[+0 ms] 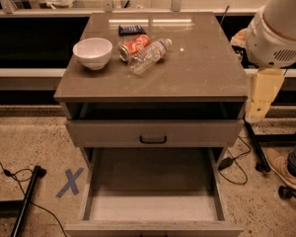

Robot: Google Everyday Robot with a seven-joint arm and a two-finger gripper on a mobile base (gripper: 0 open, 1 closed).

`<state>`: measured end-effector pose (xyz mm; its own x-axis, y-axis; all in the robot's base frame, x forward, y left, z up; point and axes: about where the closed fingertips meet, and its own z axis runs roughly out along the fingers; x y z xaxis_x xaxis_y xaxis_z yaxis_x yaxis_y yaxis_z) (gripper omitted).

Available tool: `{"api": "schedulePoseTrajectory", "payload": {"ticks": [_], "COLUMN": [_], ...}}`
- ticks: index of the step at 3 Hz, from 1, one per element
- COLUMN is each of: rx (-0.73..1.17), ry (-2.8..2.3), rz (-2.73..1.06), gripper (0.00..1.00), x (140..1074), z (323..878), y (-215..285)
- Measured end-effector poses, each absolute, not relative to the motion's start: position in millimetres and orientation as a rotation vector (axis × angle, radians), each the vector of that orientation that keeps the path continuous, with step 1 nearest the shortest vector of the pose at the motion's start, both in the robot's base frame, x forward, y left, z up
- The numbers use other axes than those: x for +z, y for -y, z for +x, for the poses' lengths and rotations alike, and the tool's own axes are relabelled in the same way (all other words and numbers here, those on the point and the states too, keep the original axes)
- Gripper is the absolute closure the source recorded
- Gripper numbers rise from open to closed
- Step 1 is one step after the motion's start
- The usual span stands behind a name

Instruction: Place water bottle into middle drawer

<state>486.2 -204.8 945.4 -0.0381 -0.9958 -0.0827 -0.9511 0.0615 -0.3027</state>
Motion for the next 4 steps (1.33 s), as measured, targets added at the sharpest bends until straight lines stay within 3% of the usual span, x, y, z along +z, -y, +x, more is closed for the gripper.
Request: {"api": "schedulePoseTrajectory", "payload": {"ticks": [2, 4], "rx": [-0.387, -0.315], "ry": [-1.770, -1.532], "rz": [-2.269, -2.462], "gripper": [0.00, 0.00], "x": [947, 941], "z": [585, 664], "y": [180, 131]}}
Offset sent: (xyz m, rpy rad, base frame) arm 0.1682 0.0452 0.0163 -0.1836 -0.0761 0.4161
